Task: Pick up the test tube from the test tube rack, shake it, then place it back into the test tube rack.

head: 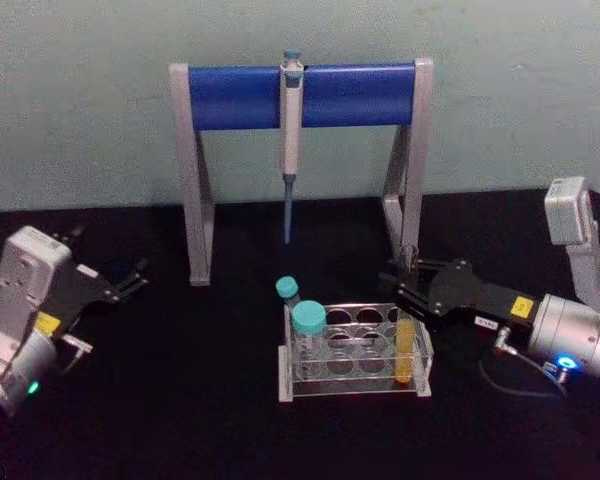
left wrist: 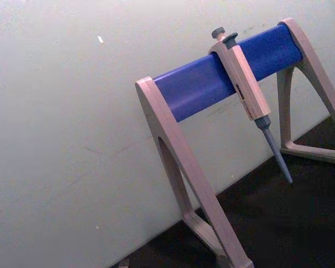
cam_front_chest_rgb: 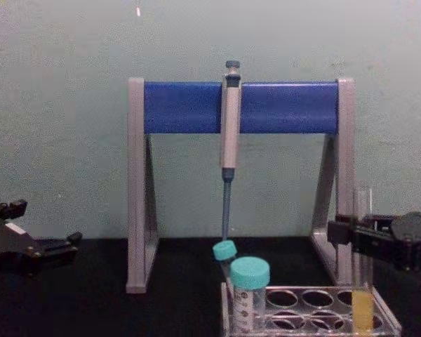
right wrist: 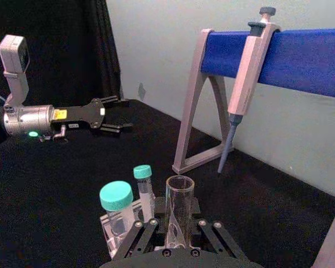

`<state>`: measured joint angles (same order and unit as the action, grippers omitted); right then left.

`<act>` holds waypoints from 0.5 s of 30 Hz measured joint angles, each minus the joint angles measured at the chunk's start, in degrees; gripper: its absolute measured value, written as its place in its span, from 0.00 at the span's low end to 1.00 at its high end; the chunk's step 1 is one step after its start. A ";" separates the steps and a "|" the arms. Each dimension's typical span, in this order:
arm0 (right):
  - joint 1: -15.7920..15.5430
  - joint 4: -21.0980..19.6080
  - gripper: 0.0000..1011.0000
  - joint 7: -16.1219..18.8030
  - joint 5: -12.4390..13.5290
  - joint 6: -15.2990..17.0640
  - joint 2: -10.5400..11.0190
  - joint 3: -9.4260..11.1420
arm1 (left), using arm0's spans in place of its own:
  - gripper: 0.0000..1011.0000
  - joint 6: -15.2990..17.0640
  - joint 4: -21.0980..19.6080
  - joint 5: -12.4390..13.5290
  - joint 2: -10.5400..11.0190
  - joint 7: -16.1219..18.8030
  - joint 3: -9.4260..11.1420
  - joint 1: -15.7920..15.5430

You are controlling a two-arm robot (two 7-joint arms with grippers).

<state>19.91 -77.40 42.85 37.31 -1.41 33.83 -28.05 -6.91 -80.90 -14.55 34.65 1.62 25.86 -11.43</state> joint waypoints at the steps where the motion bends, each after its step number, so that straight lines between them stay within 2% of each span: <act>1: 0.02 0.06 0.23 -0.01 -0.01 0.03 -0.03 -0.03 | 0.99 0.00 0.00 0.00 0.00 0.00 0.00 0.00; 15: -0.05 0.42 0.23 -0.91 -0.14 0.13 -0.25 0.06 | 0.99 0.00 0.00 0.00 0.00 0.00 0.00 0.00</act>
<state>19.85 -76.98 41.94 37.17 -1.29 33.58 -27.99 -6.91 -80.90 -14.55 34.65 1.62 25.86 -11.43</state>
